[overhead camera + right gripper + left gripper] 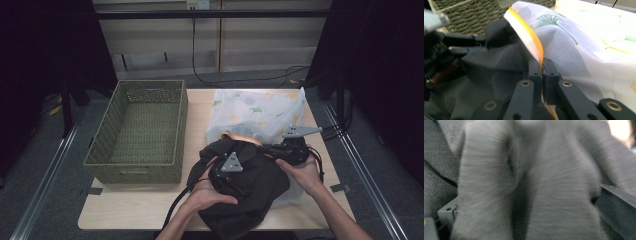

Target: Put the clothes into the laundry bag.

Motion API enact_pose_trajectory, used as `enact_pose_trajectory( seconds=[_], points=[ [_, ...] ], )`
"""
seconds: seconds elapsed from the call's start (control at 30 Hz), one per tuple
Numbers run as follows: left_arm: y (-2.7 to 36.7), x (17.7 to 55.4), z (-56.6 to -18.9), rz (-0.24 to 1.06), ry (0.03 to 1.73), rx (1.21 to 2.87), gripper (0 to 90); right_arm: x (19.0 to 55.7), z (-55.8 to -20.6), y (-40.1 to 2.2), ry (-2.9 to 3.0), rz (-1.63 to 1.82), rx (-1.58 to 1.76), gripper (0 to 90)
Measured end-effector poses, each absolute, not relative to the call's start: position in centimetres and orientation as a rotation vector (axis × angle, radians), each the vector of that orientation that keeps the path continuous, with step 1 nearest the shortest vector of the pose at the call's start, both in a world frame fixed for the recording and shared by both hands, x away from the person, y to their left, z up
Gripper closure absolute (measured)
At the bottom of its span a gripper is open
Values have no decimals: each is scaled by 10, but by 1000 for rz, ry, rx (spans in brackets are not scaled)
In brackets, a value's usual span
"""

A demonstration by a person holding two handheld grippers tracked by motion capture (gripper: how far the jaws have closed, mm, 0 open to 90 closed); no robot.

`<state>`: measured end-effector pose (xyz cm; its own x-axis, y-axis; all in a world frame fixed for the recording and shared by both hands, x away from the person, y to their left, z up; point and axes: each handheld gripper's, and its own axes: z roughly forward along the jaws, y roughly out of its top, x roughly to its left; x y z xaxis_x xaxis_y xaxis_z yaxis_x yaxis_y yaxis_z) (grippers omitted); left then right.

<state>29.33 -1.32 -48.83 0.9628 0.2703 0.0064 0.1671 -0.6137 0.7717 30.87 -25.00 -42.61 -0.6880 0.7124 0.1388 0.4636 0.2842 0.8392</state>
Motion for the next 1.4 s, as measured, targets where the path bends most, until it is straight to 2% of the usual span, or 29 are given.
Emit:
enact_pose_trajectory(
  seconds=[0.07,0.17,0.37,0.47,0.57,0.93,1.1,1.4],
  points=[
    [-13,293,-494,174,312,2266,3,308,-426,-250,2294,1361,1076,873],
    [-11,295,-499,219,338,2256,99,307,-425,-250,2293,1362,1075,876],
    [-9,300,-495,307,406,2272,377,304,-421,-249,2295,1380,1053,883],
    [-3,307,-493,263,462,2237,604,302,-417,-250,2287,1392,1043,883],
    [1,314,-490,223,498,2193,693,302,-416,-251,2281,1401,1038,883],
    [22,322,-470,172,598,2040,740,301,-414,-249,2280,1399,1033,883],
    [23,327,-461,204,625,2015,744,299,-410,-242,2285,1411,1008,883],
    [16,334,-469,228,690,1994,745,285,-391,-226,2303,1474,915,883]
  ],
)
